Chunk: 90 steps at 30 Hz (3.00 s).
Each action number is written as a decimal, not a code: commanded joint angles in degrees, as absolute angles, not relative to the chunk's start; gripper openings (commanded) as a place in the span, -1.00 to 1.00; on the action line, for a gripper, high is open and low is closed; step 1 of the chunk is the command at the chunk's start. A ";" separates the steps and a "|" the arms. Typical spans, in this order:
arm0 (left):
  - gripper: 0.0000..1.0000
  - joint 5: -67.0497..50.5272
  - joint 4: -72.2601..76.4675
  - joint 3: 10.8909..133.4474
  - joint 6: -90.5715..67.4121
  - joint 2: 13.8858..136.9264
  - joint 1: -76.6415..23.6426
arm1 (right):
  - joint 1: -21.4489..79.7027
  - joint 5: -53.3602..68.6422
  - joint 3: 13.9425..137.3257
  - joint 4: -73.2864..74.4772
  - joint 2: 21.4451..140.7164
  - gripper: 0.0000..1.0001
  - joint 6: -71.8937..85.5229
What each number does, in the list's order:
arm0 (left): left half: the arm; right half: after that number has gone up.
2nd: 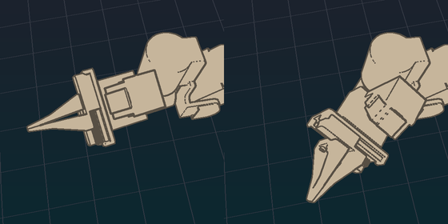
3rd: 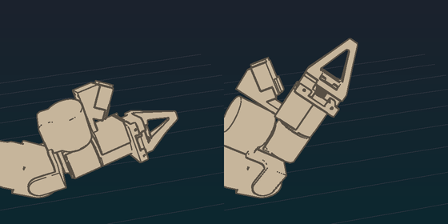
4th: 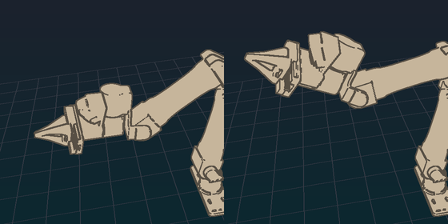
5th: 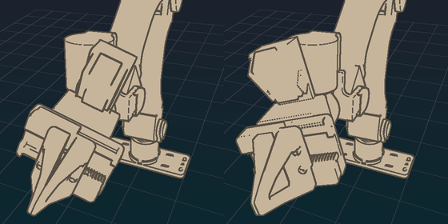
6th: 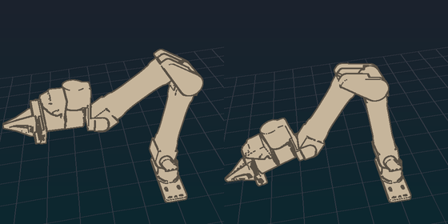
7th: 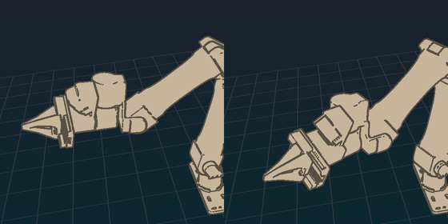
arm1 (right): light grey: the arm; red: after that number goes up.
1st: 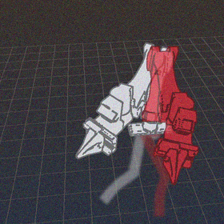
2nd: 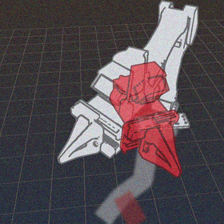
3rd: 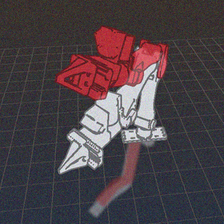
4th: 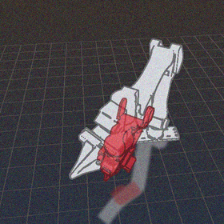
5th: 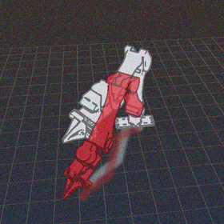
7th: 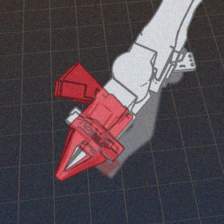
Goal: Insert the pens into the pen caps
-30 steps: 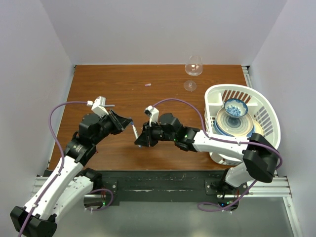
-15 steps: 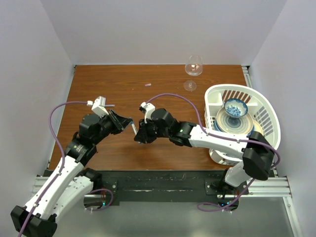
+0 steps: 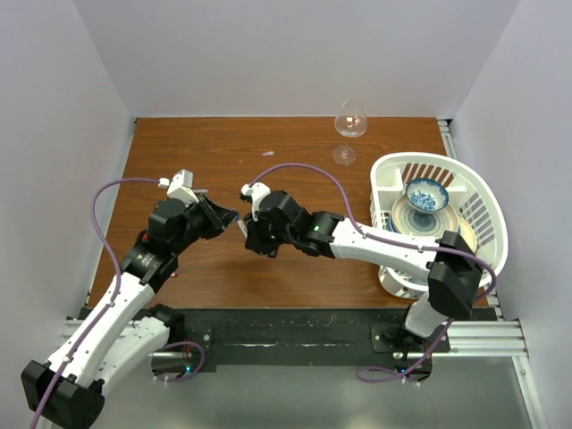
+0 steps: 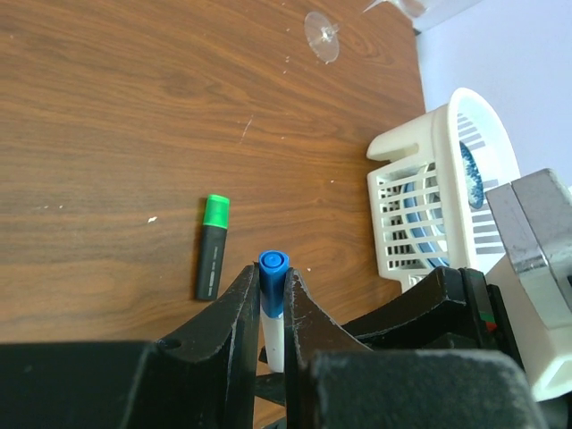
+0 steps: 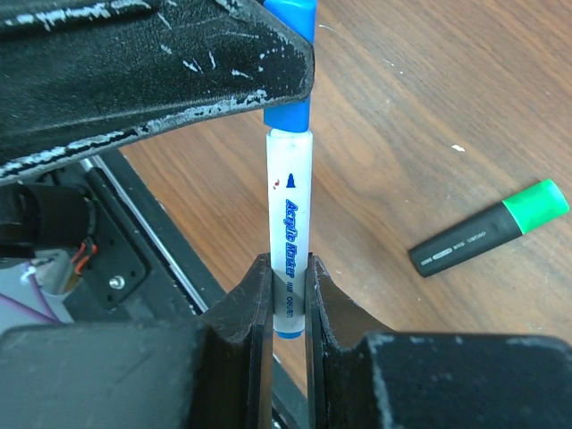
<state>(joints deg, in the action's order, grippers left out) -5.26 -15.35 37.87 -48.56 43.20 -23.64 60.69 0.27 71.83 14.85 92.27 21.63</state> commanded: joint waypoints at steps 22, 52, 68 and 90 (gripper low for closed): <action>0.22 -15.46 -20.83 53.16 -33.51 35.16 -23.91 | 57.92 16.42 61.97 -3.24 75.34 -1.00 17.84; -0.06 -33.75 -3.87 52.74 -40.60 37.79 -23.91 | 57.13 30.67 58.45 -14.06 68.47 -1.00 28.56; -1.00 -43.51 -2.64 46.24 -46.75 34.81 -23.91 | 56.25 28.22 64.76 -7.03 65.40 -1.00 23.47; -1.00 -43.85 5.69 28.93 -56.94 31.55 -23.99 | 48.17 27.51 81.91 -0.18 78.39 -1.00 14.59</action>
<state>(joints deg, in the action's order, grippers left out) -29.54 12.62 33.19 -55.13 32.45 -22.13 52.14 32.95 72.99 16.49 78.13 16.51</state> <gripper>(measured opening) 0.128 0.157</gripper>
